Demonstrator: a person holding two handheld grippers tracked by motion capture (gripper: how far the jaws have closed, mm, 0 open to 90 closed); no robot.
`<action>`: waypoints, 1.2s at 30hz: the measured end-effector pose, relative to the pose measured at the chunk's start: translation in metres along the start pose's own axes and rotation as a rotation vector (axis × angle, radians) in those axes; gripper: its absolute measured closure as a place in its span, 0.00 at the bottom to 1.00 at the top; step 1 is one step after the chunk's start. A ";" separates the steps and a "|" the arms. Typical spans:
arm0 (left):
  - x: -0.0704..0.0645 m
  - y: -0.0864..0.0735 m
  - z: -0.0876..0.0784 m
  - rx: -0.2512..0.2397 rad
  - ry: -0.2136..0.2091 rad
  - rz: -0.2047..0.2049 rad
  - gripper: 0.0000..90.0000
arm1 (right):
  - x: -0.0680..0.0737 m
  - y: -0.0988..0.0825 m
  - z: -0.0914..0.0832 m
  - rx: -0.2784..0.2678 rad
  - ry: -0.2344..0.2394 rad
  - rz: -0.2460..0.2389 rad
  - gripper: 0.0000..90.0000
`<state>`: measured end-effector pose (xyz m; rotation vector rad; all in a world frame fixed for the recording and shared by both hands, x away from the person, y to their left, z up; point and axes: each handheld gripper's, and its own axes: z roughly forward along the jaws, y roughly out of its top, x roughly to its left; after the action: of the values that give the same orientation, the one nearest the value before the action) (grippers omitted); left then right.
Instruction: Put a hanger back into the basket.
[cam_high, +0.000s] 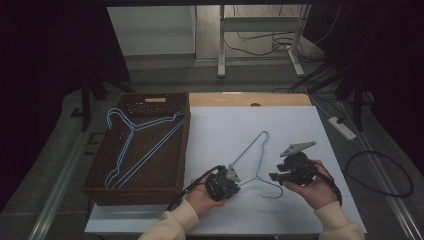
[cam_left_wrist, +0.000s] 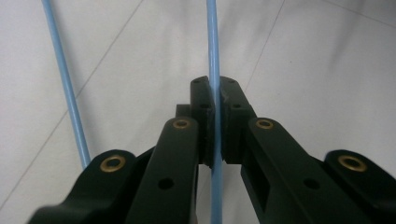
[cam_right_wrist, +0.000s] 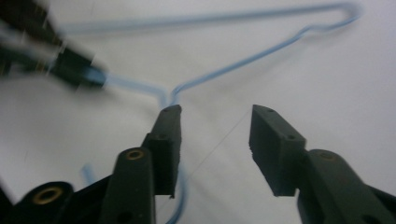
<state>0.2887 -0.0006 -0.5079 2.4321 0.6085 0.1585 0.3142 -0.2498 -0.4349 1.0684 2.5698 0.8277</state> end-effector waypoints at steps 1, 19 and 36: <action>0.000 0.000 -0.002 -0.007 0.003 0.000 0.95 | -0.004 -0.001 -0.002 -0.036 -0.002 0.030 0.57; -0.005 -0.004 -0.047 -0.196 0.073 -0.048 0.96 | -0.027 -0.059 -0.003 -0.291 -0.017 0.088 0.43; -0.004 -0.004 -0.094 -0.325 0.066 -0.068 0.96 | -0.027 -0.075 0.002 -0.309 -0.033 0.098 0.39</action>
<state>0.2598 0.0514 -0.4351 2.0976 0.6398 0.2876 0.2908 -0.3112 -0.4808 1.1045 2.2787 1.1744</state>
